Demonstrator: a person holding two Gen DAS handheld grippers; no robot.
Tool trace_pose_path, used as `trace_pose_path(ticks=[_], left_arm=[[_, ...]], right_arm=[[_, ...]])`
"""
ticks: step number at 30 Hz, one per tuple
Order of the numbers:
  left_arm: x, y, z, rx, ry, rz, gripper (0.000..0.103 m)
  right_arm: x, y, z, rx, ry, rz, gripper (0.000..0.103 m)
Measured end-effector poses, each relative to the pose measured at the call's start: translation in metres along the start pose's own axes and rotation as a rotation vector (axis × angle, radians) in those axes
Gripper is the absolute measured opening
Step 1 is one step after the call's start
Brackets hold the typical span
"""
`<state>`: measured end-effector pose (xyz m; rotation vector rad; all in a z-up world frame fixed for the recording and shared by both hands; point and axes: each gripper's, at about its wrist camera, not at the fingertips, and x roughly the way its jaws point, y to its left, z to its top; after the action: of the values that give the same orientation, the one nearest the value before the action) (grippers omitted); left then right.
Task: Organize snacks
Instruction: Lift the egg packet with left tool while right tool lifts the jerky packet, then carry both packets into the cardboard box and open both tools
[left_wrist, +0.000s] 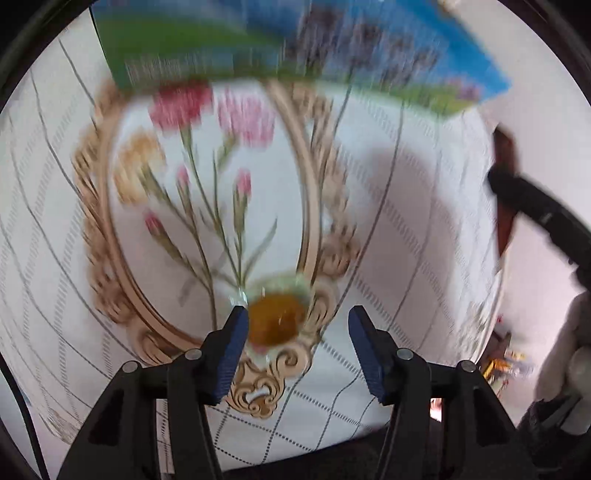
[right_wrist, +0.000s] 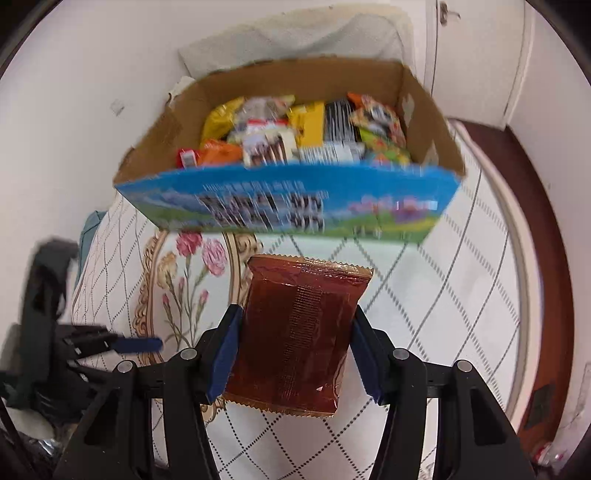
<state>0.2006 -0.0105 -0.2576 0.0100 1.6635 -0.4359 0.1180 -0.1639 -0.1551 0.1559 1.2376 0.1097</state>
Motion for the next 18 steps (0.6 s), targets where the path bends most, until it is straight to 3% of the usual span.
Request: trace_pose_path(ticks=[2, 5, 8, 9, 15, 18], left_arm=[[0.018, 0.002, -0.006, -0.001, 0.033, 0.031, 0.054], [0.035, 0.005, -0.009, -0.001, 0.013, 0.081, 0.054], [0.043, 0.011, -0.011, -0.012, -0.018, 0.093, 0.039], [0.043, 0.013, -0.011, -0.017, -0.024, 0.091, 0.039], [0.012, 0.015, -0.027, -0.021, -0.076, 0.074, 0.039], [-0.018, 0.007, -0.030, -0.016, -0.115, 0.018, 0.039]], right_arm=[[0.007, -0.002, -0.007, 0.011, 0.012, 0.006, 0.060], [0.013, -0.002, -0.017, 0.006, 0.022, -0.001, 0.060], [0.015, -0.003, -0.023, 0.011, 0.028, -0.001, 0.060], [0.016, -0.003, -0.025, 0.012, 0.030, -0.001, 0.060], [0.009, -0.001, -0.031, 0.010, 0.019, 0.010, 0.060], [-0.004, -0.001, -0.027, 0.014, -0.003, 0.030, 0.060]])
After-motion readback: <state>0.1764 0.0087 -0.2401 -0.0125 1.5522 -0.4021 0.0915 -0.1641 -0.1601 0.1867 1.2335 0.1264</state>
